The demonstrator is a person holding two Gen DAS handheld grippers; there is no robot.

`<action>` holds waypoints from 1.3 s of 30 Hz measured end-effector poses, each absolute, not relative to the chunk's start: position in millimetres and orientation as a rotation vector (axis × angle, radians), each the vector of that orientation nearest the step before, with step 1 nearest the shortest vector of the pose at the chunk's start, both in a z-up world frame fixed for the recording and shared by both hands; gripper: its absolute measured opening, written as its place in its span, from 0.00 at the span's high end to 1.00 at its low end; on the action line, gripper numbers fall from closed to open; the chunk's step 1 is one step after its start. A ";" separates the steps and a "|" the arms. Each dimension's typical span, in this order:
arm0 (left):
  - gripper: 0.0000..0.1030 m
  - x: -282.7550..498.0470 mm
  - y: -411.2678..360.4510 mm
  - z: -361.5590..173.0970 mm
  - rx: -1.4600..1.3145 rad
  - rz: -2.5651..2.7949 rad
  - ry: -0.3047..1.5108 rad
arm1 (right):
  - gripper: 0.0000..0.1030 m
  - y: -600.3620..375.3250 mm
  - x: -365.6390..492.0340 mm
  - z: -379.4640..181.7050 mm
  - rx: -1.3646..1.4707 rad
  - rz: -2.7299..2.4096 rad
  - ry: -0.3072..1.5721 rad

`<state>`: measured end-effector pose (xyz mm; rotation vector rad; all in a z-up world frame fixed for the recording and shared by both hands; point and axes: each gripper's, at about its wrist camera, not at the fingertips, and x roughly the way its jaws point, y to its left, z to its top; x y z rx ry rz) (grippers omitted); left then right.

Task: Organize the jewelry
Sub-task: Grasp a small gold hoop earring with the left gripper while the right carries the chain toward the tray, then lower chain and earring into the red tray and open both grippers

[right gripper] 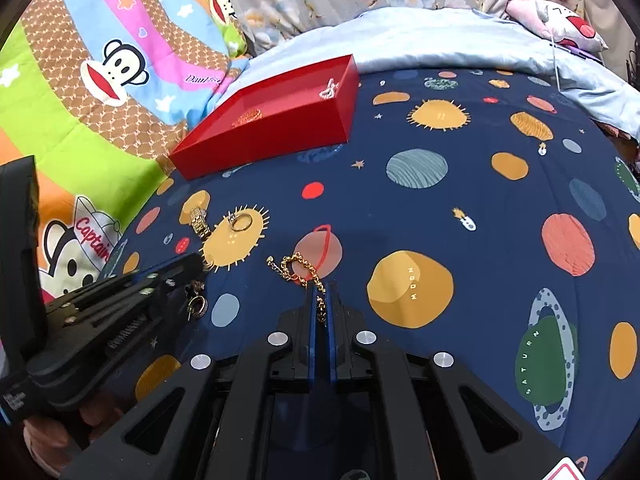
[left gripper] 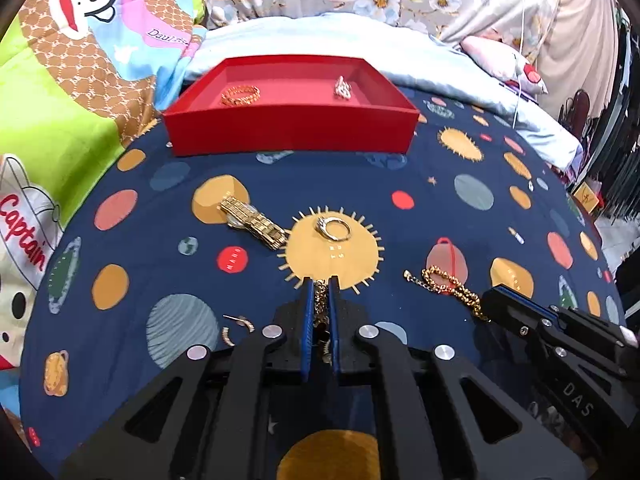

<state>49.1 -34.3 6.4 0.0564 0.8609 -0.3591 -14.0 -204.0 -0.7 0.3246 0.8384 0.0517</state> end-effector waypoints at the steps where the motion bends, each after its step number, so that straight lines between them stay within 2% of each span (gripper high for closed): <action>1: 0.94 49.2 -31.0 9.9 0.046 -0.360 0.860 | 0.96 -204.4 -14.0 0.4 0.331 0.055 0.837; 22: 0.94 78.5 28.0 91.1 -0.046 -0.278 0.715 | 0.96 -214.0 4.0 111.3 0.276 0.089 0.620; 32: 0.94 137.3 10.9 119.7 -0.008 -0.258 0.637 | 0.96 -207.5 87.7 143.4 0.224 0.131 0.536; 39: 0.94 192.1 -7.7 120.6 0.006 -0.269 0.634 | 0.96 -200.2 156.3 143.7 0.200 0.132 0.538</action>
